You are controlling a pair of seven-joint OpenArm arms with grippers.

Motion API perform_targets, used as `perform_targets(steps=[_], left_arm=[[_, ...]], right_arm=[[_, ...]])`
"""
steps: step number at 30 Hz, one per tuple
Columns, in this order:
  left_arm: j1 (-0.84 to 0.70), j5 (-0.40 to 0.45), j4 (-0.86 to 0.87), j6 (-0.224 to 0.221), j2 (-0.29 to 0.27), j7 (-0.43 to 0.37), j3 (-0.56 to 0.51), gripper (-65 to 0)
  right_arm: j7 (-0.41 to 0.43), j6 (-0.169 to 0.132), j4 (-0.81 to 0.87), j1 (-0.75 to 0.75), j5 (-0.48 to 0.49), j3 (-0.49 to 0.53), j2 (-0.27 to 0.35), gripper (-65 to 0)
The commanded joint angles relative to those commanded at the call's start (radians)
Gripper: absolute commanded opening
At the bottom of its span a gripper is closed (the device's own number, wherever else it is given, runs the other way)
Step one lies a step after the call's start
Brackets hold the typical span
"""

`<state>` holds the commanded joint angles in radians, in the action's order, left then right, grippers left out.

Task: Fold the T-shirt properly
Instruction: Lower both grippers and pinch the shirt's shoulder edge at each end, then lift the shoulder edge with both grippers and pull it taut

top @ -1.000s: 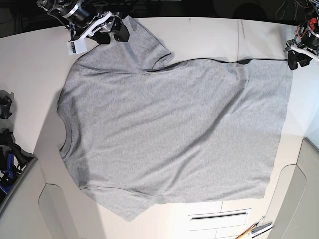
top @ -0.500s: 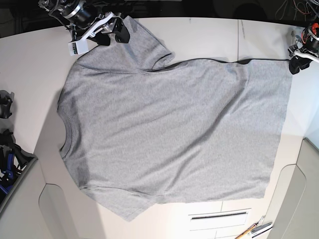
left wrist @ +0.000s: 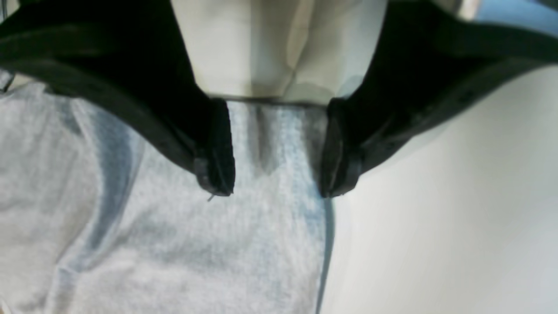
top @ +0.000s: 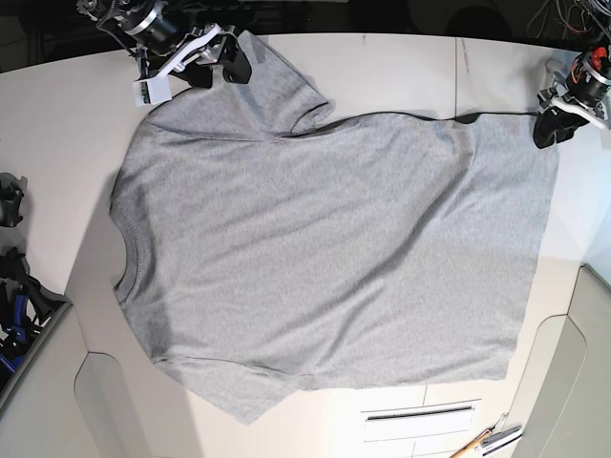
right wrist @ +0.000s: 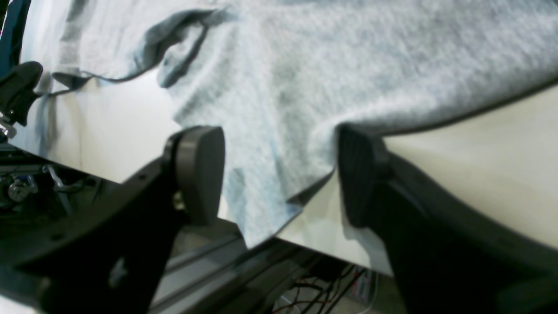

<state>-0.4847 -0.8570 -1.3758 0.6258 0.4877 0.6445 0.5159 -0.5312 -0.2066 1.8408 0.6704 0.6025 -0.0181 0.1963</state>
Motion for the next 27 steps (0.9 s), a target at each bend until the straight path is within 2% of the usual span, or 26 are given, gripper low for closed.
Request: perform_targets(steps=[5, 6, 10, 11, 12, 14, 16, 17, 18, 20, 21, 24, 25, 27], left_arm=[[0.000, -0.008, 0.000, 0.023, 0.000, -0.001, 0.000, -29.5], [-0.001, -0.008, 0.000, 0.023, 0.000, -0.001, 0.000, -31.6], [0.000, -0.007, 0.000, 0.023, 0.000, -0.003, 0.000, -50.8], [0.000, -0.007, 0.000, 0.023, 0.000, -0.005, 0.000, -55.1], [0.000, -0.007, 0.000, 0.023, 0.000, -0.008, 0.000, -58.7], [0.000, -0.007, 0.000, 0.023, 0.000, -0.029, 0.000, -65.0], [0.000, -0.007, 0.000, 0.023, 0.000, -0.036, 0.000, -65.0], [0.000, -0.007, 0.000, 0.023, 0.000, -0.035, 0.000, -65.0], [0.000, -0.007, 0.000, 0.023, 0.000, -0.036, 0.000, -65.0], [0.000, -0.007, 0.000, 0.023, 0.001, -0.055, 0.000, -65.0], [0.000, -0.007, 0.000, 0.023, 0.004, -0.069, 0.000, -65.0], [-0.001, -0.007, 0.000, 0.039, 0.031, -0.067, 0.000, -65.0], [-0.001, -0.008, 0.000, 0.044, 0.042, -0.056, 0.000, -65.0], [-0.001, -0.020, -0.002, 0.061, 0.057, -0.030, 0.000, -65.0]], right_arm=[[0.000, 0.000, 0.000, -0.014, 0.012, 0.008, 0.000, -23.9], [0.000, 0.000, 0.000, -0.019, 0.014, 0.008, -0.003, -24.0], [0.000, 0.000, 0.000, -0.033, 0.003, 0.016, -0.015, -24.1], [0.001, 0.000, 0.000, -0.033, -0.008, 0.017, -0.018, -25.8], [0.001, 0.000, 0.000, -0.033, -0.014, 0.018, -0.020, -30.6], [0.001, 0.000, 0.000, -0.033, -0.020, 0.018, -0.028, -47.9], [0.010, -0.007, 0.000, -0.033, -0.020, 0.018, -0.031, -62.7], [0.015, -0.019, 0.000, -0.033, -0.021, 0.018, -0.031, -65.0], [0.016, -0.045, 0.000, -0.033, -0.021, 0.018, -0.031, -65.0], [0.015, -0.112, 0.002, -0.033, -0.032, 0.017, -0.031, -65.0], [0.015, -0.124, 0.006, -0.033, -0.040, 0.016, -0.031, -65.0], [0.009, -0.124, 0.034, -0.032, -0.064, -0.013, -0.030, -65.0], [0.006, -0.133, 0.044, -0.032, -0.067, -0.034, -0.030, -65.0], [-0.005, -0.185, 0.053, -0.032, -0.067, -0.094, -0.030, -65.0]])
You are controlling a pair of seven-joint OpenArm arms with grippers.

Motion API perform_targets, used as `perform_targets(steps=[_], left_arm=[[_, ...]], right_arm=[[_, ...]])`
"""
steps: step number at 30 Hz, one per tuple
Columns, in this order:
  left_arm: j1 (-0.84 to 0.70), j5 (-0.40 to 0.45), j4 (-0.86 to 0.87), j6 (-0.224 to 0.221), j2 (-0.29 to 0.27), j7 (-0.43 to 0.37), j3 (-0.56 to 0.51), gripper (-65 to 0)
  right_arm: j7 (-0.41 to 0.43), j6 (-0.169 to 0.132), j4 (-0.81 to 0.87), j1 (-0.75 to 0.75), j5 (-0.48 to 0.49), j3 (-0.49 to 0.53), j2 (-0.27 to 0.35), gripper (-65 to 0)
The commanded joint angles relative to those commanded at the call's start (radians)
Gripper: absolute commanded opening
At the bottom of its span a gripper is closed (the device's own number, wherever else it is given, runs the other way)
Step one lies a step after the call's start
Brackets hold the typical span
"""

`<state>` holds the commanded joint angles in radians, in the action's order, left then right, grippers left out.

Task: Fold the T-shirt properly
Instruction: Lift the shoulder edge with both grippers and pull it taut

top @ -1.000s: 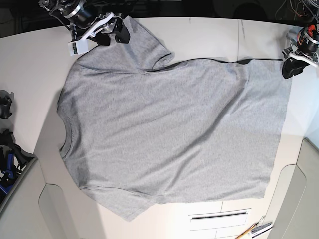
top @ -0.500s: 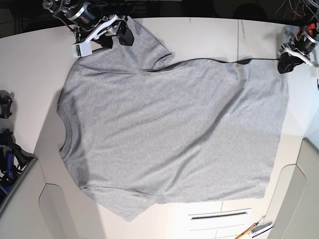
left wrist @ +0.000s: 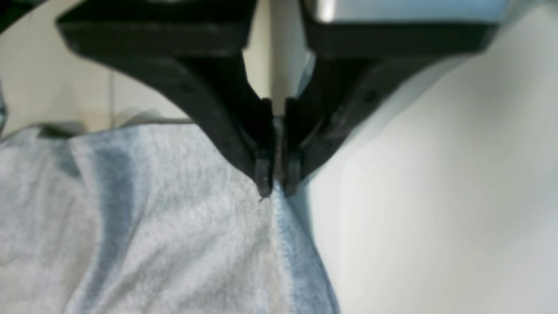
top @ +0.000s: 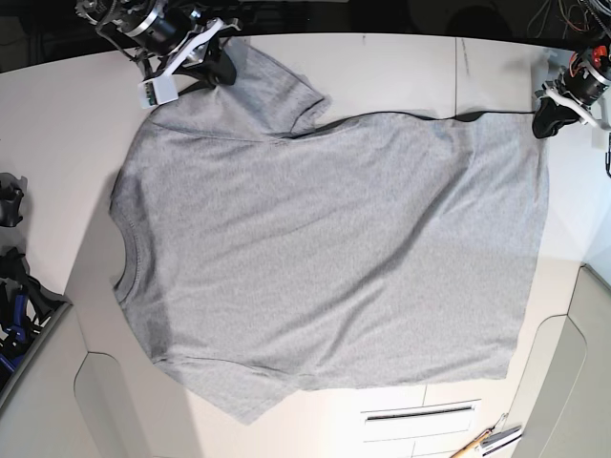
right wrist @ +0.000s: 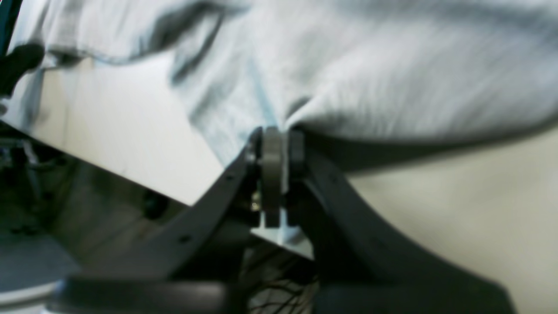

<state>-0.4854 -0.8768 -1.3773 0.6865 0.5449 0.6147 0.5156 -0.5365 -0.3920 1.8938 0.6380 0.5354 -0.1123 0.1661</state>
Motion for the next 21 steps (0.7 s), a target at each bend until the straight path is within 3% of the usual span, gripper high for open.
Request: perform_targets(steps=[2, 5, 6, 11, 21], left_arm=[[0.000, -0.014, -0.003, 0.012, 0.007, 0.027, 0.000, -65.0], [-0.003, -0.014, -0.018, 0.012, 0.006, 0.041, 0.001, -65.0], [-0.009, -0.014, -0.027, 0.012, 0.007, 0.041, 0.001, -65.0], [-0.086, -0.014, -0.108, 0.012, 0.006, 0.040, 0.016, -65.0], [-0.113, -0.047, -0.142, 0.012, 0.006, 0.033, 0.055, -65.0]], right_arm=[[-0.030, -0.045, 0.000, 0.000, 0.027, -0.058, 0.008, -65.0], [-0.077, -0.147, 0.000, 0.003, 0.137, -0.116, 0.035, -65.0], [-0.090, -0.163, 0.000, 0.005, 0.169, -0.129, 0.043, -65.0], [-0.230, -0.174, 0.000, 0.008, 0.263, -0.209, 0.050, -65.0], [-0.256, -0.182, 0.000, 0.008, 0.322, -0.257, 0.074, -65.0]])
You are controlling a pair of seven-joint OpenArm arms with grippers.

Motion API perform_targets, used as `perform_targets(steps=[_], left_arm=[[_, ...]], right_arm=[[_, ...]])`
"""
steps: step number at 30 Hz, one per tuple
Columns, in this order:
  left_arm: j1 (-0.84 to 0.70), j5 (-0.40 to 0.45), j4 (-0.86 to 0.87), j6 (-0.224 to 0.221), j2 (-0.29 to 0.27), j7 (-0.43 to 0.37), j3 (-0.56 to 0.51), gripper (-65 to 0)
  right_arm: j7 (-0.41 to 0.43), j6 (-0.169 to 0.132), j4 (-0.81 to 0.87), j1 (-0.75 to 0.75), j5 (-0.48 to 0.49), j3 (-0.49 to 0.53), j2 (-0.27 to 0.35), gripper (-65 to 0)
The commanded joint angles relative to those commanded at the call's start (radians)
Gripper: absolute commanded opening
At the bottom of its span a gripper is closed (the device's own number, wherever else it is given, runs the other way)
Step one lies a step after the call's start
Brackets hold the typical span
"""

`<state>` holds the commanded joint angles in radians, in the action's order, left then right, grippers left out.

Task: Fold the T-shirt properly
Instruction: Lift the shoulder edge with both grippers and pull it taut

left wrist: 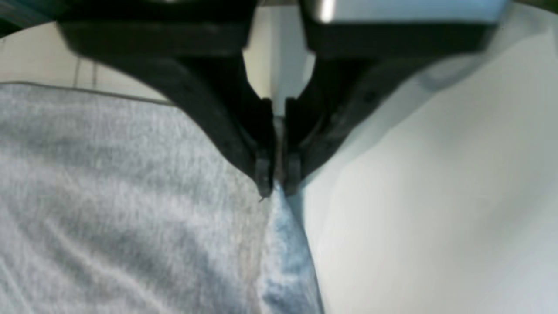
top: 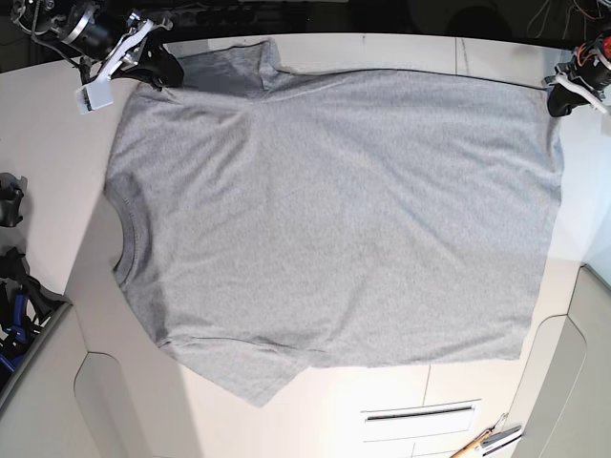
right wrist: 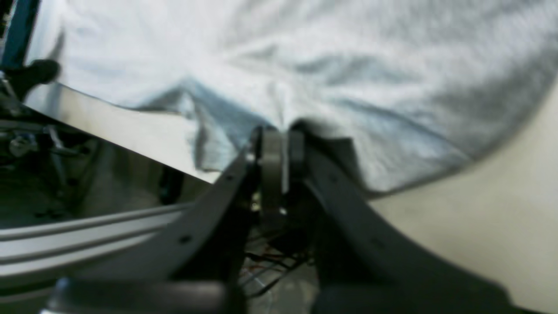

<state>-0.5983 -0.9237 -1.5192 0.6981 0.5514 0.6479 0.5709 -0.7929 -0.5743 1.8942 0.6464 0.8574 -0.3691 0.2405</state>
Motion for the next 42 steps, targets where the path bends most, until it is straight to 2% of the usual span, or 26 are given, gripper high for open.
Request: perform_targets(steps=[9, 18, 21, 26, 30, 32, 34, 39, 42], left_arm=[[0.000, -0.061, -0.008, 0.000, 0.000, 0.000, 0.000, -65.0], [0.000, -0.063, -0.119, 0.000, 0.000, -0.001, 0.070, -65.0], [0.010, -0.059, -0.120, 0.000, -0.002, -0.026, 0.071, -65.0], [0.058, 0.046, -0.112, 0.000, -0.003, -0.106, 0.062, -65.0], [0.175, 0.118, -0.071, 0.000, -0.003, -0.106, -0.019, -65.0], [0.246, 0.172, -0.026, -0.031, -0.003, -0.126, -0.052, -65.0], [0.303, 0.217, 0.027, -0.033, -0.002, -0.159, -0.074, -65.0], [0.424, 0.230, 0.140, -0.033, -0.003, -0.174, -0.126, -65.0], [0.472, 0.278, 0.168, -0.033, -0.002, -0.201, -0.130, -65.0]], right_arm=[[-0.023, -0.018, 0.003, 0.064, 0.091, -0.003, -0.003, -65.0], [-0.018, -0.018, 0.166, 0.060, 0.093, -0.084, -0.003, -65.0], [-0.014, -0.022, 0.186, 0.019, 0.079, -0.084, -0.003, -65.0], [-0.010, -0.021, 0.151, -0.100, 0.015, -0.080, -0.003, -65.0], [-0.010, -0.021, 0.045, -0.216, 0.014, -0.080, -0.003, -65.0], [-0.012, -0.021, -0.032, -0.286, 0.014, -0.080, -0.003, -65.0], [-0.011, -0.021, -0.100, -0.341, 0.014, -0.080, -0.003, -65.0], [-0.011, -0.022, -0.188, -0.472, 0.013, -0.080, -0.003, -65.0], [-0.011, -0.021, -0.217, -0.529, -0.021, -0.080, -0.003, -65.0]])
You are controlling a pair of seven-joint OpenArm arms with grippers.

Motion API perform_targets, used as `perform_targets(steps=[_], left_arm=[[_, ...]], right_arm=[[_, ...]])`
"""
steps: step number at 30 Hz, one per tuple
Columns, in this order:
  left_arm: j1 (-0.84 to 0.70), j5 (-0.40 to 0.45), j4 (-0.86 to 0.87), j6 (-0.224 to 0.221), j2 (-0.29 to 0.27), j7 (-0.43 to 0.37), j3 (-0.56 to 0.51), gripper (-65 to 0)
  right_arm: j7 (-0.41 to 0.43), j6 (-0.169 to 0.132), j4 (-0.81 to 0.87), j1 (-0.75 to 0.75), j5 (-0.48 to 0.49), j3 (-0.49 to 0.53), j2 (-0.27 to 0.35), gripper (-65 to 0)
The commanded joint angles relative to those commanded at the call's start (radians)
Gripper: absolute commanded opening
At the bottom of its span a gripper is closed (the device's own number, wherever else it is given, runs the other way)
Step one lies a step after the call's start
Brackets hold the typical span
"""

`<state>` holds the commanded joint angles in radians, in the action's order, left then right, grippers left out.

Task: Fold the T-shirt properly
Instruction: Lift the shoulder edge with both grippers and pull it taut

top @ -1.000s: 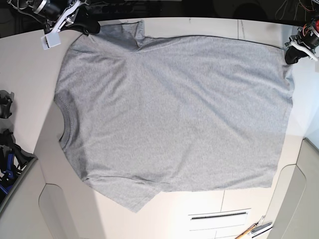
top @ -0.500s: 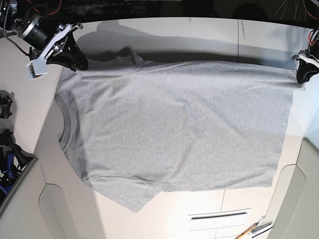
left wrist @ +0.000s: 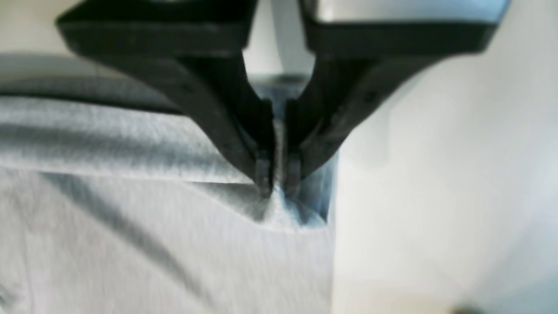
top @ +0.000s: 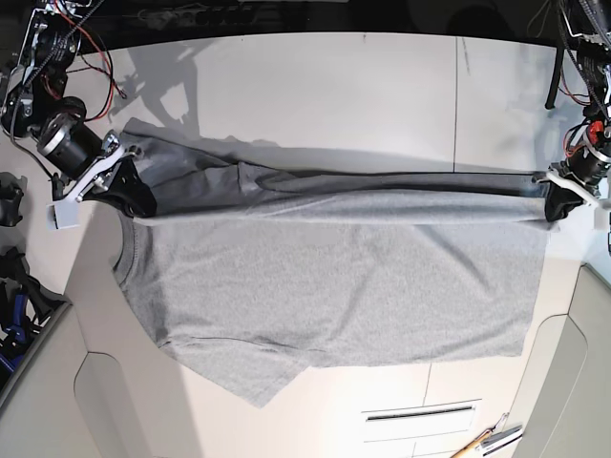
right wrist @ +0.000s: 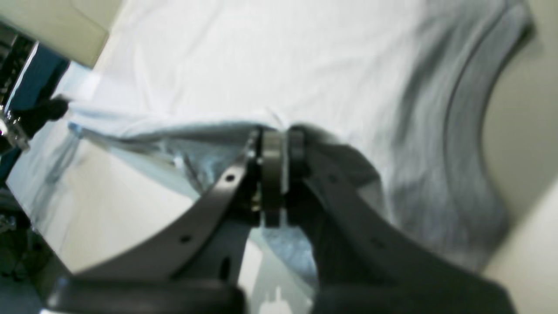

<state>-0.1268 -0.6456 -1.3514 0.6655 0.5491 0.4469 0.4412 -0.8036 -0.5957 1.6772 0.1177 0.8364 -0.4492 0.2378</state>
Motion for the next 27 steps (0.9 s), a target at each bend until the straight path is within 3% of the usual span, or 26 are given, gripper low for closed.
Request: perform_targets(steps=[8, 9, 12, 13, 15, 17, 20, 23, 27], left_arm=[[0.043, 0.007, 0.068, -0.002, -0.003, -0.003, -0.002, -65.0], [0.043, 0.006, 0.079, -0.001, -0.004, -0.003, -0.002, -61.9], [0.043, 0.000, 0.104, 0.000, -0.003, -0.003, -0.002, -42.8], [0.043, -0.010, 0.105, 0.000, -0.003, -0.002, -0.002, -38.4], [0.043, -0.036, 0.103, -0.001, -0.002, -0.002, -0.002, -35.7], [0.044, -0.066, 0.096, -0.003, 0.002, 0.054, -0.002, -35.7], [0.043, -0.143, 0.083, 0.005, 0.002, 0.164, 0.014, -35.7], [0.043, -0.206, 0.083, 0.005, 0.002, 0.186, 0.082, -35.3], [0.040, -0.243, 0.083, 0.004, 0.002, 0.186, 0.150, -23.3]], right_arm=[[0.000, 0.000, -0.109, -0.096, -0.037, 0.003, -0.005, -65.0], [0.003, 0.000, -0.132, -0.101, -0.037, 0.006, -0.005, -65.0], [0.033, 0.001, -0.190, -0.100, -0.043, 0.009, -0.006, -41.4], [0.039, 0.001, -0.196, -0.100, -0.045, 0.009, -0.005, -37.5], [0.042, 0.002, -0.187, -0.101, -0.043, 0.006, -0.005, -36.8], [0.035, 0.005, -0.154, -0.100, -0.044, -0.010, -0.005, -36.8], [-0.006, 0.005, -0.096, -0.089, -0.045, -0.092, -0.005, -36.8], [-0.026, 0.009, -0.092, -0.089, -0.049, -0.187, 0.001, -36.8], [-0.030, 0.016, -0.103, -0.054, -0.050, -0.238, 0.002, -36.7]])
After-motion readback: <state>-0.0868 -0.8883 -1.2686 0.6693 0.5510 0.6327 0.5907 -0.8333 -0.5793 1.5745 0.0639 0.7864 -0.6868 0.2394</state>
